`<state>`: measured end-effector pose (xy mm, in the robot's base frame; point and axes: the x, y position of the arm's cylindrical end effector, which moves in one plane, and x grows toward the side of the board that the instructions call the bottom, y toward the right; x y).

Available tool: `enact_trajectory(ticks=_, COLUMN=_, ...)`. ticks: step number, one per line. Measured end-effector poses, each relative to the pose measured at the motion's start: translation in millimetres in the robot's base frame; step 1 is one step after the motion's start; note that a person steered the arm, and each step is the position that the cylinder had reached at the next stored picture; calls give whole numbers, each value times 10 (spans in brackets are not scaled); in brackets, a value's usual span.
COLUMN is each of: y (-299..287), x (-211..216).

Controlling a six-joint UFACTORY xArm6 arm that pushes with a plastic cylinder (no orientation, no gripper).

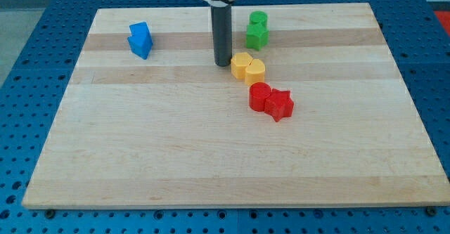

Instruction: Push the red blocks slightly towards the bottom right

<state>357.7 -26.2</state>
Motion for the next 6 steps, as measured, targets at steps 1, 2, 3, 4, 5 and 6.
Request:
enact_trajectory(ticks=1, y=-157, x=108)
enact_trajectory(ticks=2, y=-187, x=374)
enact_trajectory(ticks=3, y=-146, x=592)
enact_trajectory(ticks=4, y=-2, x=630)
enact_trajectory(ticks=5, y=174, x=630)
enact_trajectory(ticks=6, y=294, x=685)
